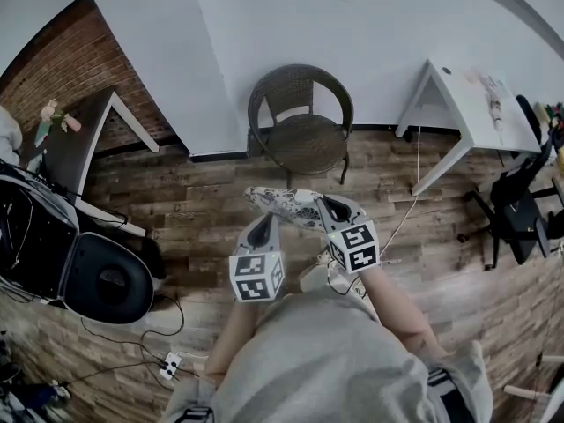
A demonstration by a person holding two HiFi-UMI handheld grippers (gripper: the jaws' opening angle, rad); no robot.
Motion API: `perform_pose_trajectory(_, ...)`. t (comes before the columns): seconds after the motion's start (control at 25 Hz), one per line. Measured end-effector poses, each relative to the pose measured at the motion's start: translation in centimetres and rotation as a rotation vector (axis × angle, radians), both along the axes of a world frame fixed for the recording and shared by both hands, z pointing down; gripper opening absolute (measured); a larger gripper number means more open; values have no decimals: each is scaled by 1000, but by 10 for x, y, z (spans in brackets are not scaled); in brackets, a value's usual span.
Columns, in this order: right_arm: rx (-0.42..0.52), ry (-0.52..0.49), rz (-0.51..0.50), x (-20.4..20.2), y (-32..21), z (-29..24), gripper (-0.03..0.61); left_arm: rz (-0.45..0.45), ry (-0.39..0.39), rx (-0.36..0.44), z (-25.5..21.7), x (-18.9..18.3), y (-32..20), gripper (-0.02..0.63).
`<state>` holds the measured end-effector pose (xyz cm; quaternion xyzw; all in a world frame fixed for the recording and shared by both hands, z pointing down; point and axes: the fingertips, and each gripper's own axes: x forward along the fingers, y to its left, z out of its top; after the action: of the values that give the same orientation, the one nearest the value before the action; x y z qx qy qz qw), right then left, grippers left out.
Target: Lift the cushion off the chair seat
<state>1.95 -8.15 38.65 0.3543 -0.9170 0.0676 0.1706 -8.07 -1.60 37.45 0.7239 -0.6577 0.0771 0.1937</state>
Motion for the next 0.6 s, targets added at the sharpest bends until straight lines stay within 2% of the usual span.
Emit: perform_pose_trajectory(0.6,18,-30,-15,-7,2,-10,8,-16,-7,-6,0,-7,3,12)
